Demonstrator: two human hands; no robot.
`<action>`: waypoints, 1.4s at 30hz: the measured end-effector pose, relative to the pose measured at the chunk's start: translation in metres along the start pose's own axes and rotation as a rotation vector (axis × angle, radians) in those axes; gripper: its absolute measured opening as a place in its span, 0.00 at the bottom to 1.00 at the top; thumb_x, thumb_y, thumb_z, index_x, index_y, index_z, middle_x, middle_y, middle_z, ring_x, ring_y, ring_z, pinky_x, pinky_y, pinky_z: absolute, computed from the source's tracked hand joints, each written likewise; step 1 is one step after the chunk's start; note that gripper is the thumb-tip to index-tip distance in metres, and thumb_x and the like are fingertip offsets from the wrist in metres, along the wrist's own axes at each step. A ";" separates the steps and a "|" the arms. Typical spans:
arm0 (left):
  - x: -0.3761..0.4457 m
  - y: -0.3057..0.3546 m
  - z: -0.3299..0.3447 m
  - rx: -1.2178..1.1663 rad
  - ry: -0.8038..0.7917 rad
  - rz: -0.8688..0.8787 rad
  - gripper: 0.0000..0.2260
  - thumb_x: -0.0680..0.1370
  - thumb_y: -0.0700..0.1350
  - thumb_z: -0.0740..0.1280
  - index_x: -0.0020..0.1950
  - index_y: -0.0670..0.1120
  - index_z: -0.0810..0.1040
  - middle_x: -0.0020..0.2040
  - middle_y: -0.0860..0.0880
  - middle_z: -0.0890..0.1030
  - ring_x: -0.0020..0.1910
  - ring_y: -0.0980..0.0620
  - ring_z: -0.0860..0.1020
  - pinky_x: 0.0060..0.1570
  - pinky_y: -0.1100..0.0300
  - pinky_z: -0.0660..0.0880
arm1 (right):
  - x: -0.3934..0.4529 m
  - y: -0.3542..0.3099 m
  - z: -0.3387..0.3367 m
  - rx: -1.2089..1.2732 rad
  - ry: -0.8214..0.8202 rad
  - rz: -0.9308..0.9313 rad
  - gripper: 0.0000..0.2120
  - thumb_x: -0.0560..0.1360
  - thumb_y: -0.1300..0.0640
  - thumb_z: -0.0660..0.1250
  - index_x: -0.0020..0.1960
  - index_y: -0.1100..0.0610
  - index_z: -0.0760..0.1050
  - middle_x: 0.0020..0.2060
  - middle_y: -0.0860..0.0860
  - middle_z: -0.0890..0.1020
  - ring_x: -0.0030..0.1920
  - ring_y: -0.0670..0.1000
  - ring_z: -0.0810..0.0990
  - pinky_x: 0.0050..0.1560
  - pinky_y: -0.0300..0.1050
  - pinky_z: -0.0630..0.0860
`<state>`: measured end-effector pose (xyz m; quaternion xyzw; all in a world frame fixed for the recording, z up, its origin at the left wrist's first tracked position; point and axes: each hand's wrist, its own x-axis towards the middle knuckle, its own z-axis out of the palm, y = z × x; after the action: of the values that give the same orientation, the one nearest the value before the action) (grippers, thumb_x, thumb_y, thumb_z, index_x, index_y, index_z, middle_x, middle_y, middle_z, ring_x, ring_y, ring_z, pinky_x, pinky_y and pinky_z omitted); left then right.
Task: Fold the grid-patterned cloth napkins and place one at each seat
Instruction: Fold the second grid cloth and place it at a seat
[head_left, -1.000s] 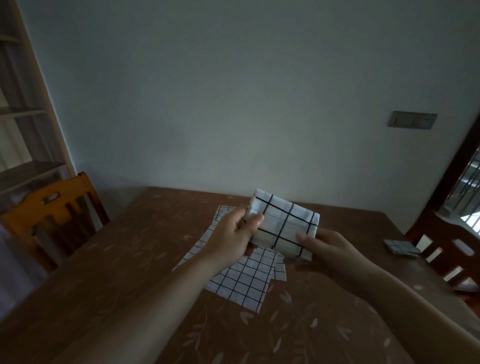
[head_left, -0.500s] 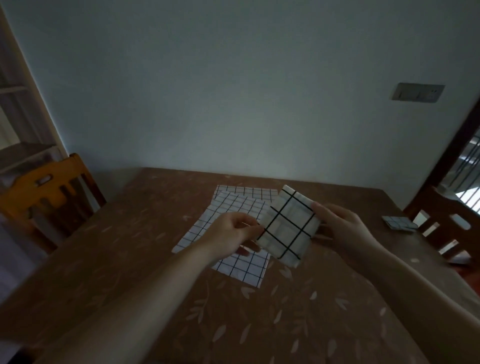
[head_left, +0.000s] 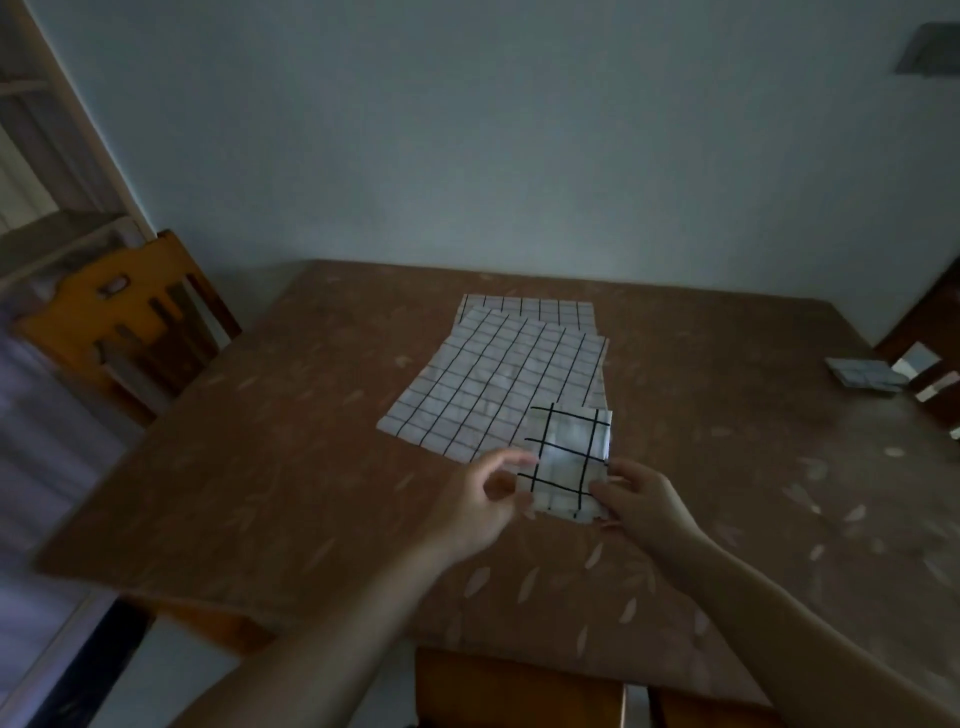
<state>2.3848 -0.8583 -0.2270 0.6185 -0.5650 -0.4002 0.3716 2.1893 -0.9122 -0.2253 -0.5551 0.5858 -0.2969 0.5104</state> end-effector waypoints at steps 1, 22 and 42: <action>-0.001 -0.011 0.005 0.036 -0.014 -0.008 0.18 0.75 0.43 0.72 0.57 0.63 0.74 0.57 0.65 0.76 0.58 0.70 0.73 0.59 0.67 0.68 | 0.000 0.009 0.004 -0.017 0.001 0.020 0.06 0.76 0.62 0.68 0.50 0.53 0.77 0.37 0.51 0.82 0.32 0.48 0.81 0.34 0.42 0.79; -0.027 -0.118 0.060 0.175 -0.203 -0.436 0.20 0.80 0.41 0.65 0.72 0.51 0.70 0.66 0.47 0.76 0.49 0.53 0.78 0.41 0.66 0.73 | -0.011 0.130 0.065 -0.304 -0.028 0.186 0.11 0.77 0.60 0.64 0.58 0.50 0.72 0.38 0.51 0.83 0.35 0.50 0.82 0.32 0.44 0.81; -0.030 -0.136 0.063 0.544 -0.245 -0.271 0.25 0.78 0.44 0.65 0.73 0.58 0.63 0.69 0.50 0.69 0.51 0.52 0.78 0.47 0.59 0.78 | -0.009 0.135 0.077 -0.539 -0.070 0.088 0.09 0.79 0.60 0.63 0.57 0.50 0.74 0.35 0.47 0.80 0.33 0.44 0.79 0.31 0.35 0.75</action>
<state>2.3803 -0.8173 -0.3742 0.7119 -0.6044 -0.3516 0.0654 2.2124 -0.8591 -0.3702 -0.6548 0.6492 -0.0888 0.3766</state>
